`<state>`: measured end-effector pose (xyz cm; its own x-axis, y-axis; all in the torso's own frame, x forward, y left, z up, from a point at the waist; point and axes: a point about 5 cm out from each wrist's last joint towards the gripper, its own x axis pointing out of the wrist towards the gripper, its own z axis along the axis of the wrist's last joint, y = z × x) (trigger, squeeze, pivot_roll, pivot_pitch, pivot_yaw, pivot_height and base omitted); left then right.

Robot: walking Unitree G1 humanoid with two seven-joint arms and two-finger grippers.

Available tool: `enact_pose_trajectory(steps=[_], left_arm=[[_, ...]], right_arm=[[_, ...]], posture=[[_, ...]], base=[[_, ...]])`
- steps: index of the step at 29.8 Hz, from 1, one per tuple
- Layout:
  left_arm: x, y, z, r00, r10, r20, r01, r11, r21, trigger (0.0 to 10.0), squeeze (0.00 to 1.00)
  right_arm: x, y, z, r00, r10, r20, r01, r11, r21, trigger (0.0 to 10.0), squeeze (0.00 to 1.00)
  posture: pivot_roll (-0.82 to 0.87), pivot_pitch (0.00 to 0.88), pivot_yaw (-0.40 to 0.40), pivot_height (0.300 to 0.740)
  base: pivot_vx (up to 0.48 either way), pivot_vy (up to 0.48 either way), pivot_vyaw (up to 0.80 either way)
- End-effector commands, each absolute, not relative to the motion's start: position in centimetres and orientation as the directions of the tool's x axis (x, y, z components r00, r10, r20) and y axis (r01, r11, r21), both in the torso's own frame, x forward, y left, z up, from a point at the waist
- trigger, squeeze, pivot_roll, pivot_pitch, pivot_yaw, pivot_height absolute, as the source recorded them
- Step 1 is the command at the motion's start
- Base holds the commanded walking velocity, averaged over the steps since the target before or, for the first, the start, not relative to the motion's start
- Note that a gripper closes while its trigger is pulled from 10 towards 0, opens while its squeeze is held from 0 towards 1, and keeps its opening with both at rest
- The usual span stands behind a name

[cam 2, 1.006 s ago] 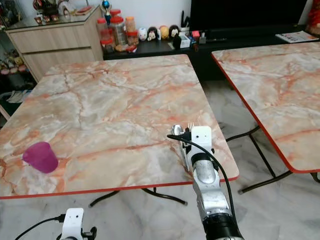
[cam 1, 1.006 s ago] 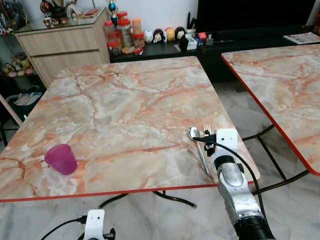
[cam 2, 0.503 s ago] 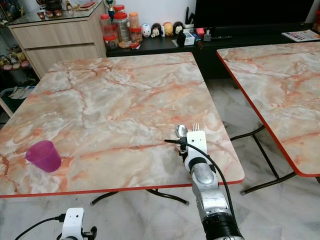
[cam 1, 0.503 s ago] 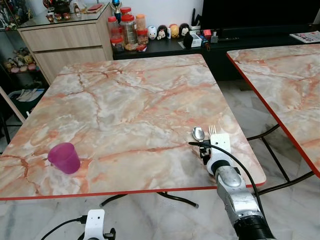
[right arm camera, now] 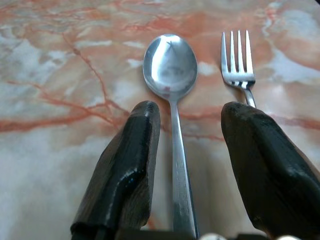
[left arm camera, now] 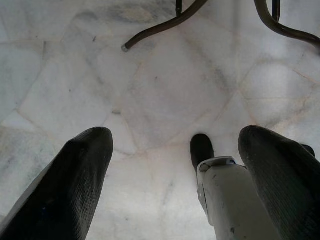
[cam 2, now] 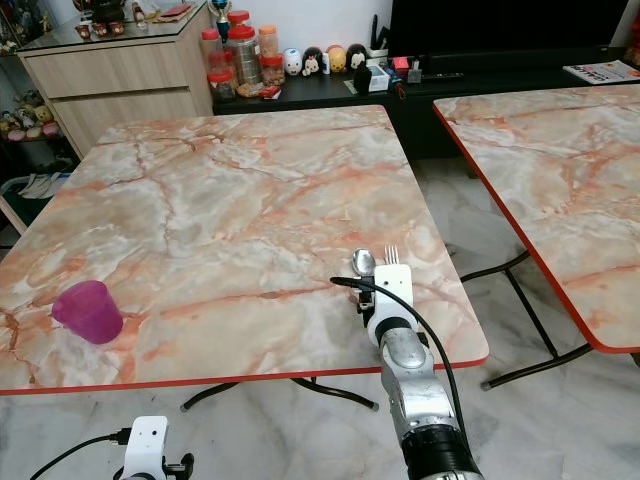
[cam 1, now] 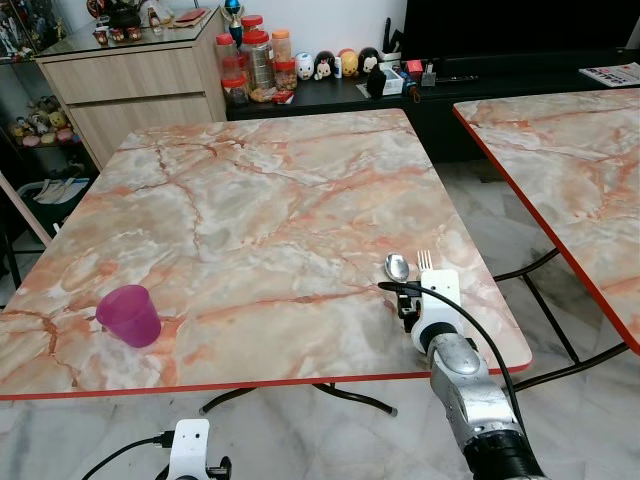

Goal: Setting the table

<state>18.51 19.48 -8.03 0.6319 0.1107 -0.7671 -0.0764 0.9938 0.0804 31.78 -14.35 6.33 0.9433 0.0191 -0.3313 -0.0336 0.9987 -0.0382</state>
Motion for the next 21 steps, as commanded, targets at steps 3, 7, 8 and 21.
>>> enact_pose_trajectory(steps=[3,7,8,21], left_arm=[[18.2,19.9,-8.2,0.618,0.118,-0.777,-0.078,0.993,0.088,10.0,0.0],[18.2,19.9,-8.2,0.618,0.117,-0.778,-0.077,0.993,0.088,10.0,0.0],[18.2,19.8,-8.1,0.618,0.117,-0.777,-0.077,0.993,0.088,10.0,0.0],[18.2,19.8,-8.2,0.616,0.118,-0.779,-0.082,0.993,0.086,10.0,0.0]], right_arm=[[32.4,-13.8,6.5,0.939,0.024,-0.344,-0.035,0.999,-0.024,10.0,0.0],[33.0,-13.3,6.6,0.936,0.039,-0.351,-0.049,0.999,-0.021,10.0,0.0],[33.1,-13.3,6.6,0.935,0.04,-0.351,-0.051,0.999,-0.02,10.0,0.0],[33.5,-13.1,6.5,0.934,0.033,-0.356,-0.043,0.999,-0.022,10.0,0.0]], posture=[[-0.02,0.0,0.077,0.736],[-0.02,0.0,0.076,0.736],[-0.02,0.0,0.076,0.736],[-0.01,0.0,0.072,0.736]], base=[[0.0,0.0,0.0],[0.0,0.0,0.0],[0.0,0.0,0.0],[0.0,0.0,0.0]])
